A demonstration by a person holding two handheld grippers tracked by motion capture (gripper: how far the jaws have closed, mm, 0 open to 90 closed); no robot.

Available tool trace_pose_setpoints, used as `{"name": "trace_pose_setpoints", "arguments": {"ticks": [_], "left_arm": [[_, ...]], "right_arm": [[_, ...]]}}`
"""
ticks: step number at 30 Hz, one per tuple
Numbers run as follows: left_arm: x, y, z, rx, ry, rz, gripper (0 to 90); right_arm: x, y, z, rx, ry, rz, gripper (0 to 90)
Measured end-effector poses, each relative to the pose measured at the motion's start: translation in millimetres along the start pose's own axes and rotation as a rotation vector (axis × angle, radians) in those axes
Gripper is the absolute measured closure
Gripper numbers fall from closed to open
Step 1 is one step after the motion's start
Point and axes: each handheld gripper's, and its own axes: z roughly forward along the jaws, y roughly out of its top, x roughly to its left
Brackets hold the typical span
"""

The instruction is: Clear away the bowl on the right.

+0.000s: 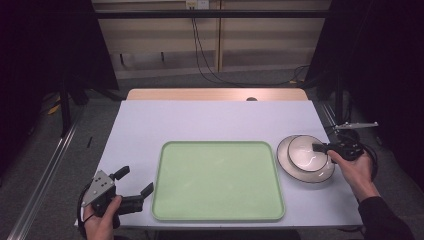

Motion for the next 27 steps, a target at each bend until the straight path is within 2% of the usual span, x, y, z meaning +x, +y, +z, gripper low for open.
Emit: {"name": "trace_pose_setpoints", "arguments": {"ticks": [11,27], "left_arm": [[0.5,-0.2,-0.7,-0.001,0.002,0.001,1.8],[0.5,-0.1,0.0,-0.001,0.003,-0.001,1.8]], "right_arm": [[0.7,1.3,-0.8,-0.001,0.015,-0.013,82.2],[-2.9,3.3,-9.1,-0.031,0.033,0.01,82.2]]}}
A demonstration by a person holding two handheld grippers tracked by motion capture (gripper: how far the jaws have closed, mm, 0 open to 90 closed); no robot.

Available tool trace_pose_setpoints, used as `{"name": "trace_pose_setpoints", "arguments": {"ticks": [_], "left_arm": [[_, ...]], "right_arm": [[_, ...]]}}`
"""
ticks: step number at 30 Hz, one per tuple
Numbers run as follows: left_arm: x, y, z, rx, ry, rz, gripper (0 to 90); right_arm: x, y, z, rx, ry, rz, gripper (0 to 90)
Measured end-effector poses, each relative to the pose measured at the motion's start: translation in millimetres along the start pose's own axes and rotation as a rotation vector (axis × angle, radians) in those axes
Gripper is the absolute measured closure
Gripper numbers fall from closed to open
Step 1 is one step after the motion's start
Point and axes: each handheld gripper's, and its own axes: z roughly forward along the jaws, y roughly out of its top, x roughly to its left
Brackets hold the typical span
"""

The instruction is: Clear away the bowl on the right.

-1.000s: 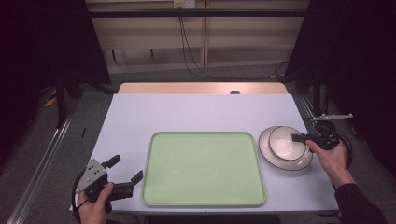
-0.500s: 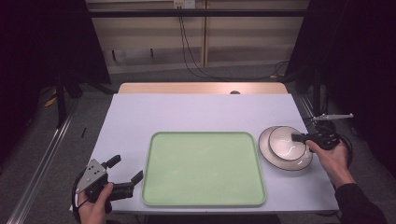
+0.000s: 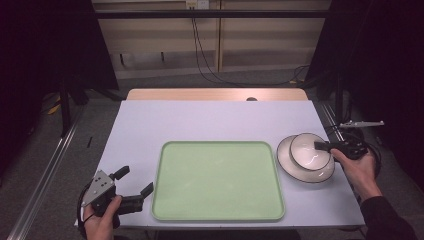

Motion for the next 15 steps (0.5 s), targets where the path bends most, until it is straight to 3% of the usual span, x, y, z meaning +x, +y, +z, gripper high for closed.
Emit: {"name": "trace_pose_setpoints", "arguments": {"ticks": [8,11,15], "left_arm": [[-0.2,0.1,0.6,0.004,0.007,0.0,1.8],[0.8,-0.3,-0.2,-0.002,-0.006,-0.003,1.8],[0.1,-0.5,-0.3,0.004,0.009,-0.002,1.8]], "right_arm": [[-2.1,8.5,-2.1,-0.006,0.001,0.004,82.2],[-3.2,14.2,0.0,-0.013,0.027,0.01,82.2],[-2.1,21.6,-2.5,-0.018,0.014,0.008,82.1]]}}
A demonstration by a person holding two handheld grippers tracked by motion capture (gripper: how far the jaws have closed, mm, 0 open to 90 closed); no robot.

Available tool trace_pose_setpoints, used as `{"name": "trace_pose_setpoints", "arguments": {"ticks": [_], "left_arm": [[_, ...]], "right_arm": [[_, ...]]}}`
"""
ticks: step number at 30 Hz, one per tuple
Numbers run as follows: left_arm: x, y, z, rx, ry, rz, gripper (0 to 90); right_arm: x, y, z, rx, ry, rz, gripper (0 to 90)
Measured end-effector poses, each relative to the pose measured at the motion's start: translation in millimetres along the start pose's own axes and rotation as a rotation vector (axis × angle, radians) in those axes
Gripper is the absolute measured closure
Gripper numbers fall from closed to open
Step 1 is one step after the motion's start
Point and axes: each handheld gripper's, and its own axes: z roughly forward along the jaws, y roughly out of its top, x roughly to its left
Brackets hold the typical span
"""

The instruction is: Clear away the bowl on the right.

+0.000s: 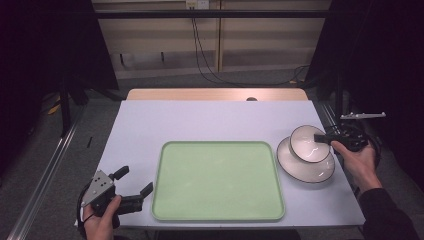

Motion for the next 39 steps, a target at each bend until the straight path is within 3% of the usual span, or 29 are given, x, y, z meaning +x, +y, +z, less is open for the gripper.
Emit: {"name": "trace_pose_setpoints", "arguments": {"ticks": [21,39], "left_arm": [[-0.7,0.6,1.1,-0.007,-0.015,-0.003,1.8],[-0.3,0.7,0.3,-0.006,-0.012,0.003,1.8]], "right_arm": [[5.0,3.2,-4.0,-0.014,0.037,-0.002,82.1],[30.8,12.8,6.9,-0.001,0.094,-0.056,82.1]]}}
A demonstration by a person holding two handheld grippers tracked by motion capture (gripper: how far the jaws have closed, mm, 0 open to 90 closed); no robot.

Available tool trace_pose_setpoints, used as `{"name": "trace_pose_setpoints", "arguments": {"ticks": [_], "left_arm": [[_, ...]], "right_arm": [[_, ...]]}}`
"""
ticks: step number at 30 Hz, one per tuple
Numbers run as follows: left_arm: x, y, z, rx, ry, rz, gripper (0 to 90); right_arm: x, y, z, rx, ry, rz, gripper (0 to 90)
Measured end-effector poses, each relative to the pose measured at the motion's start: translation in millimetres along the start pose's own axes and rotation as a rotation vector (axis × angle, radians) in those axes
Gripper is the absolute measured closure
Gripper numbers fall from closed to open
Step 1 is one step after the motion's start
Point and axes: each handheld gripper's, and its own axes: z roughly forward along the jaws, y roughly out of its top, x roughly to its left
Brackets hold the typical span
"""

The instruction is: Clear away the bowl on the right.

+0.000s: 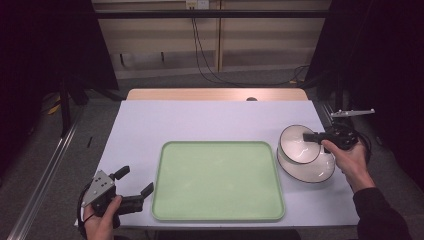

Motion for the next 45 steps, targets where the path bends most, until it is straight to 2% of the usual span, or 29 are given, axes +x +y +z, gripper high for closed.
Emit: {"name": "trace_pose_setpoints", "arguments": {"ticks": [20,33,45], "left_arm": [[0.1,-0.1,0.0,0.0,0.002,0.002,1.8],[0.6,-0.3,0.1,0.0,-0.001,-0.002,1.8],[0.6,-0.4,-0.1,0.002,0.006,-0.003,1.8]], "right_arm": [[20.1,15.1,22.1,0.037,0.041,-0.03,82.1],[29.8,23.6,33.7,0.046,0.06,-0.039,82.0],[41.0,35.3,50.1,0.053,0.096,-0.069,82.1]]}}
